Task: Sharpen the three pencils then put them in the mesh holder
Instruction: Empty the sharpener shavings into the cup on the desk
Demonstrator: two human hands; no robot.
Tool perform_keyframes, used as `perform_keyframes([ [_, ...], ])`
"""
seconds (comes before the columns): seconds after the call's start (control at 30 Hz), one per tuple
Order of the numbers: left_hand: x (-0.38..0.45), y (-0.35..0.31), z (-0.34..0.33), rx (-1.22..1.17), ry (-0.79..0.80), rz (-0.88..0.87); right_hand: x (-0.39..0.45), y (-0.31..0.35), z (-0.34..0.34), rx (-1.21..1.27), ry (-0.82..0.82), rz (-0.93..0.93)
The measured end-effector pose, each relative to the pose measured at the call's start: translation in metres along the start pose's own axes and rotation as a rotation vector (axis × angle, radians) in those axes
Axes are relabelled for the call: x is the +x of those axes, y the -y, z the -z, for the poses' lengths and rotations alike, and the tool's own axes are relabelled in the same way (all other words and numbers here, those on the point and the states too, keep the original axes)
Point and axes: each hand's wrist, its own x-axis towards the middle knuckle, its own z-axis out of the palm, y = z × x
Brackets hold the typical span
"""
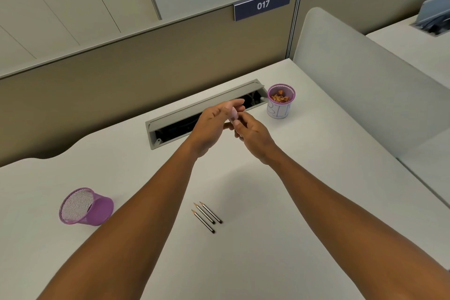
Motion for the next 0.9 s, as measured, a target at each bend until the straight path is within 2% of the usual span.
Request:
perform_keyframes([
  [0.27,0.005,-0.005,-0.002,-0.311,-0.032,0.121,0.001,0.005,-0.001,-0.041,-0.025,0.036],
  [0.4,0.009,-0.007,-0.003,-0.297,-0.034,0.131,0.0,0.004,0.001,-0.026,-0.031,0.005],
  [0.57,0.011,-0.011,-0.002,-0.273,0.004,0.053,0.005,0.014,0.008,0.095,-0.014,-0.024],
  [0.77,0.013,-0.014,-0.001,-0.317,0.072,0.045,0.01,0.015,0.019,0.319,0.107,-0.069],
  [0.9,0.017,-0.014,-0.005,-0.324,-0.008,0.062,0.01,0.015,0.017,0.258,0.066,-0.068],
])
